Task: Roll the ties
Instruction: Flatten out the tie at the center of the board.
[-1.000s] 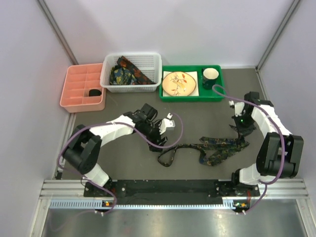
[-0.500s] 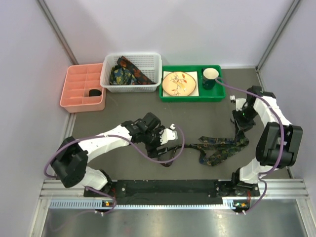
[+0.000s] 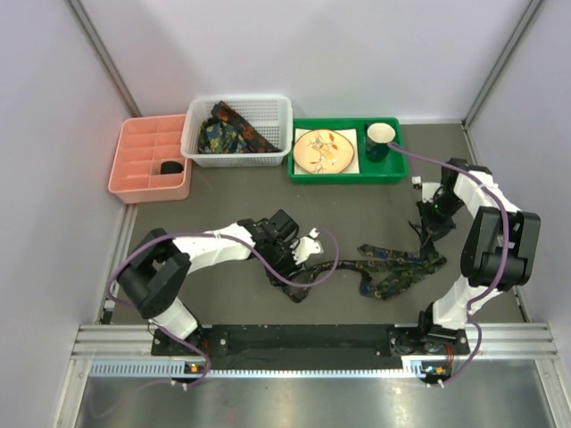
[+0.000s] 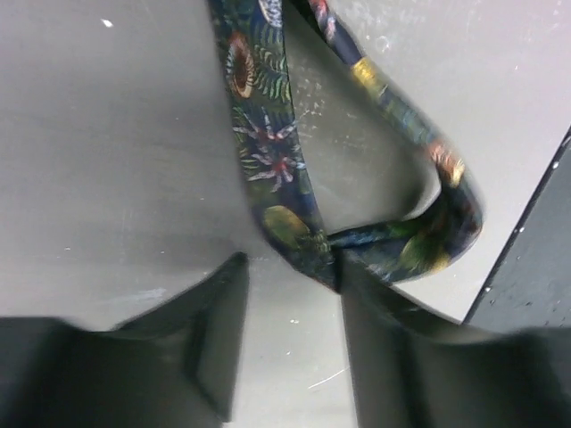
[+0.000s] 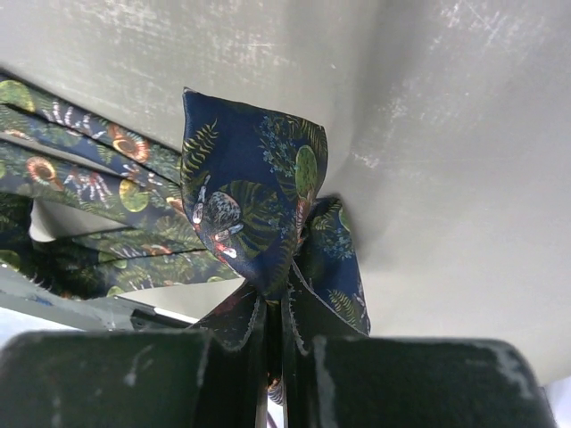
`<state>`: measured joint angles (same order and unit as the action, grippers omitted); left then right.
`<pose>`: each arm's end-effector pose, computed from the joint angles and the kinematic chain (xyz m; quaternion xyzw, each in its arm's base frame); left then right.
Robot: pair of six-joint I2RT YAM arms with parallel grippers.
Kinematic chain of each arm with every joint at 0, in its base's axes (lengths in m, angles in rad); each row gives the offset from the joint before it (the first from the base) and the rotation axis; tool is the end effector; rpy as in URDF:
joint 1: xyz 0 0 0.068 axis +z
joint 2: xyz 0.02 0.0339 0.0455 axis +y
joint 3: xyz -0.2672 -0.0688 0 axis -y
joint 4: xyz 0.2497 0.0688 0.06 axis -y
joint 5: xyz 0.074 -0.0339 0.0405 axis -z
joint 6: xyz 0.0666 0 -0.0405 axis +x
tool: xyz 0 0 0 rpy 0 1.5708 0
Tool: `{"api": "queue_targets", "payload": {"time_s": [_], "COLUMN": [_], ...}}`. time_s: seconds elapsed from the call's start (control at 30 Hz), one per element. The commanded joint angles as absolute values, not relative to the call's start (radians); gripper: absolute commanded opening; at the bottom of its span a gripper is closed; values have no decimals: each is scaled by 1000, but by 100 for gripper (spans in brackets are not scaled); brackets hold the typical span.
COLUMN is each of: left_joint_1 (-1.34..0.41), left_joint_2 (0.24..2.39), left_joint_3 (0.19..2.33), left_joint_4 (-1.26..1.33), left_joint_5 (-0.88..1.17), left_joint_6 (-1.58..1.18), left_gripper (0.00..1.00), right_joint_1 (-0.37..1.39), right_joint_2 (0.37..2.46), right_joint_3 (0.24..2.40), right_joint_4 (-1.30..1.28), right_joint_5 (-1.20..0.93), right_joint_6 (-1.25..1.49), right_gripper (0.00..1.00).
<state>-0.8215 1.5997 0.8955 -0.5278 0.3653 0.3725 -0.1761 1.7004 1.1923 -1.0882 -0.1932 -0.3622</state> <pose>0.1884 -0.2374 0.1362 0.5702 0.7844 -0.2114 0.1218 0.2960 -0.0397 0.1701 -0.0913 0.9911 0.0963 0.0134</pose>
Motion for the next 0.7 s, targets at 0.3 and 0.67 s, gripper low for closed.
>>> {"api": "queue_targets", "payload": {"time_s": [0.3,0.67], "left_joint_1": [-574,-476], "left_joint_2": [1605,1367], "left_joint_3": [1121,1054], "left_joint_4": [-661,-637], "left_joint_5": [154,137], "left_joint_6": [678,949], "left_gripper": [0,0], "right_joint_1": [-181,-259], "right_joint_2": [1611,1459], "right_joint_3": [1367,1231], "right_joint_4": [-936,-937], "right_joint_5": [-500,-596], "right_joint_6": [-112,-66], "right_gripper": [0,0]}}
